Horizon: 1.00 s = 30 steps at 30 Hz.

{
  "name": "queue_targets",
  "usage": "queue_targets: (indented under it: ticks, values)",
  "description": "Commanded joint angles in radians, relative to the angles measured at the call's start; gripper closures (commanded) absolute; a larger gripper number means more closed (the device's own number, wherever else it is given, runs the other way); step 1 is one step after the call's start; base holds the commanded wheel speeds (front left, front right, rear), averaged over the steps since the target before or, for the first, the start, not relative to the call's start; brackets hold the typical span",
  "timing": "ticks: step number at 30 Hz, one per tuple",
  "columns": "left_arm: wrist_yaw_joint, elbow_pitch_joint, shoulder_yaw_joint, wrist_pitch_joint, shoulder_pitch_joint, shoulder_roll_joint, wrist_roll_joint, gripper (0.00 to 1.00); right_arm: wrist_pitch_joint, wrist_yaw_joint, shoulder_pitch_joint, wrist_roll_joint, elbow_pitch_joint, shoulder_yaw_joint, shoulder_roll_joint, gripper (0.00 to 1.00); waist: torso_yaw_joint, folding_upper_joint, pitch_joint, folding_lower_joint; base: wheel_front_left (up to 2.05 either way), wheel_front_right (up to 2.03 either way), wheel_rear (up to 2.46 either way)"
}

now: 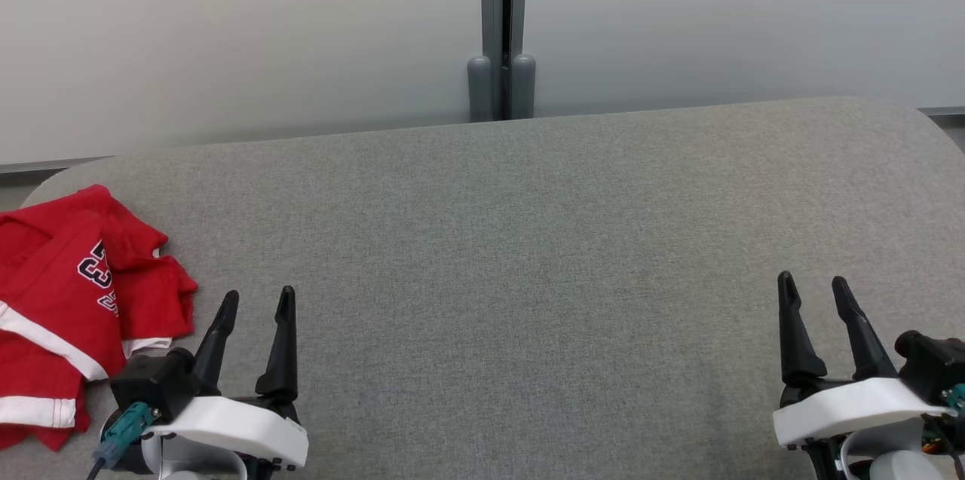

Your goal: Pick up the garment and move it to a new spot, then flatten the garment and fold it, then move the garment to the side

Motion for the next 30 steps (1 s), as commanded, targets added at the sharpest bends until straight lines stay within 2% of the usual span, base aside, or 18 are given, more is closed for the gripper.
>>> queue_targets:
  ticks: [1, 19, 30]
  values:
    - [0.006, 0.0, 0.001, -0.009, -0.004, 0.004, 0.025, 0.0, -0.012, 0.0, -0.003, -0.025, 0.002, 0.003, -0.004, 0.0, 0.0, 0.0, 0.0, 0.0, 0.0, 0.0, 0.0]
    - [0.012, 0.05, 0.012, -0.048, 0.006, -0.009, 0.161, 0.0, -0.05, 0.0, 0.002, -0.181, 0.035, 0.023, 0.0, 0.0, 0.0, 0.0, -0.007, 0.0, 0.0, 0.0, 0.0]
    - [0.006, 0.064, 0.025, -0.066, 0.007, -0.022, 0.218, 0.0, -0.069, 0.0, 0.004, -0.217, 0.048, 0.025, 0.006, 0.0, 0.001, 0.0, -0.007, 0.0, 0.0, 0.0, 0.0]
